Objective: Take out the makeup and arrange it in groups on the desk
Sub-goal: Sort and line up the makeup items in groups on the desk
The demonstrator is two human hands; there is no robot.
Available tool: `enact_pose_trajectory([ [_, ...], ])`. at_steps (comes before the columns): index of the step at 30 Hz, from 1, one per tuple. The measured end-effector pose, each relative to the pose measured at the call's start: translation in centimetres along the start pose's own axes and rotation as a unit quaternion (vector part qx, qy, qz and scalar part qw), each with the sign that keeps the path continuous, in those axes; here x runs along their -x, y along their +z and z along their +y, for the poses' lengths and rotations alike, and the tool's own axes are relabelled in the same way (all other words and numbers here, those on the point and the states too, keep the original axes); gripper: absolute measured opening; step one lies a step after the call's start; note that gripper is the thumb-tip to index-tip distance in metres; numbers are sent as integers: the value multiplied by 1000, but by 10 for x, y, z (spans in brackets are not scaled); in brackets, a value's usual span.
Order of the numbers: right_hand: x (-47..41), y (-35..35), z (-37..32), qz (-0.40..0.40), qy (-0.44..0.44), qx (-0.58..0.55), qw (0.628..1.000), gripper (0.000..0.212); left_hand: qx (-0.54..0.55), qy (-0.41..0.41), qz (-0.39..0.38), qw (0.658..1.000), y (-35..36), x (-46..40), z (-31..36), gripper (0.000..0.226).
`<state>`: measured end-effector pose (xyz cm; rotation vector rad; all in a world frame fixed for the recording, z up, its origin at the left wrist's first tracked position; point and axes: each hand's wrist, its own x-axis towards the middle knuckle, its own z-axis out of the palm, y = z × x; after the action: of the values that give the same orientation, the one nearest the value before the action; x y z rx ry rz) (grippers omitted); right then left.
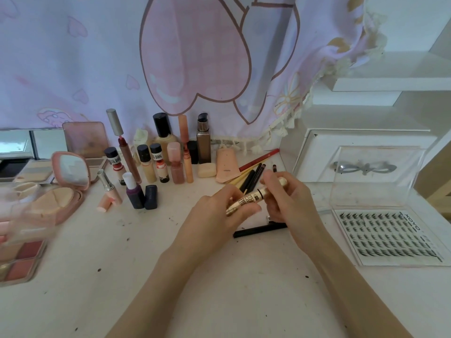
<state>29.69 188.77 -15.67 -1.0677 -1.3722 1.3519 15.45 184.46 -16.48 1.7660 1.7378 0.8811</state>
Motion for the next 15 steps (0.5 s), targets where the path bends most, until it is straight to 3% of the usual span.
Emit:
enact_pose_trajectory([
  [4, 0, 1, 3, 21, 9, -42, 999, 17, -65, 35, -8, 997, 4, 1, 2, 26],
  [6, -1, 1, 2, -6, -9, -95, 995, 7, -50, 37, -5, 998, 3, 0, 2, 33],
  [8, -2, -2, 1, -38, -28, -139, 989, 13, -21, 14, -10, 1000, 0, 0, 2, 40],
  [13, -2, -4, 1, -3, -26, -24, 999, 22, -56, 28, -9, 998, 3, 1, 2, 47],
  [15, -2, -3, 3, 19, -6, -33, 999, 23, -43, 40, -11, 998, 5, 2, 2, 37],
])
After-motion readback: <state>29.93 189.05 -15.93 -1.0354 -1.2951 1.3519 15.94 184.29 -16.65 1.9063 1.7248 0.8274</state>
